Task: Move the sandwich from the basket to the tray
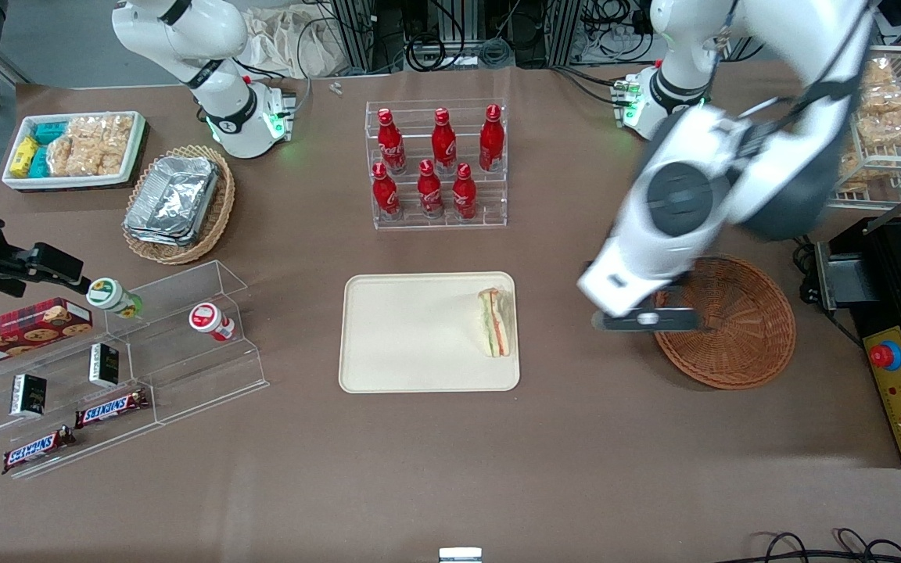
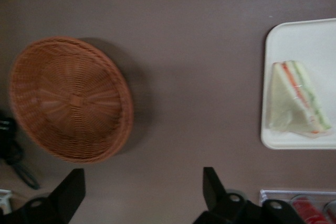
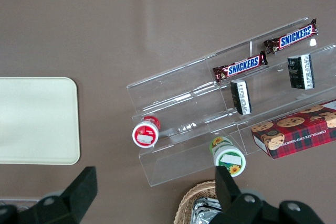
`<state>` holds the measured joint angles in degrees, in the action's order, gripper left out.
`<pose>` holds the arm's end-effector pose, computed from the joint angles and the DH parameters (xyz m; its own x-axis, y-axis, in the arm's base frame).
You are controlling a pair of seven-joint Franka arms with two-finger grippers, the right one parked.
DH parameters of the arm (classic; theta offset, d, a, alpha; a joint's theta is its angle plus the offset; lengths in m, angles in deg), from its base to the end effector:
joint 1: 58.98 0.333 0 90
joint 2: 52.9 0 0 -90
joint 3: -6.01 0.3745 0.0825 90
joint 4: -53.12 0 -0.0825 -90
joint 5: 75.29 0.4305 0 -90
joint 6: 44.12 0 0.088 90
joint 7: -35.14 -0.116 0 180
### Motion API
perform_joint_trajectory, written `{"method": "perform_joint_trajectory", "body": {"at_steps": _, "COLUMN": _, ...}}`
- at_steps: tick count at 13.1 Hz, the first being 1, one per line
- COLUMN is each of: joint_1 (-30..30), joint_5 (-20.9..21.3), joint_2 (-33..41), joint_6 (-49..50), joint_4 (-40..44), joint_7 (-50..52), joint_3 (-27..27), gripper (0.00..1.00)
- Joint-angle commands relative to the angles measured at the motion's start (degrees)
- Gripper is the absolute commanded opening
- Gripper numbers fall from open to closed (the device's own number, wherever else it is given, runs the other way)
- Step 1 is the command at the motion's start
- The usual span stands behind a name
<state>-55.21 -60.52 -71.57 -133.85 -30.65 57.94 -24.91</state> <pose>0.6482 -0.2411 0.5429 0.9888 -0.0784 -0.1268 -0.0971 -0.9840 -0.1495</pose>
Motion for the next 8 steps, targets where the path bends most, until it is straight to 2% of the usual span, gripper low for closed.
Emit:
{"method": "perform_joint_trajectory", "body": {"at_steps": 1, "joint_1": 8.1, "joint_5": -1.5, "joint_2": 6.7, "joint_6": 2.1, "joint_4": -2.7, "joint_7": -9.6, "joint_3": -0.5, "gripper": 1.0}}
{"method": "perform_joint_trajectory", "body": {"at_steps": 4, "joint_1": 15.0, "joint_5": -1.3, "joint_2": 9.3, "joint_6": 2.2, "joint_4": -1.4, "joint_7": -17.8, "joint_3": -0.4, "gripper": 1.0}}
{"method": "perform_joint_trajectory", "body": {"at_steps": 8, "joint_1": 18.0, "joint_5": -1.1, "joint_2": 9.5, "joint_6": 6.4, "joint_4": 2.9, "joint_7": -17.3, "joint_3": -0.2, "gripper": 1.0}}
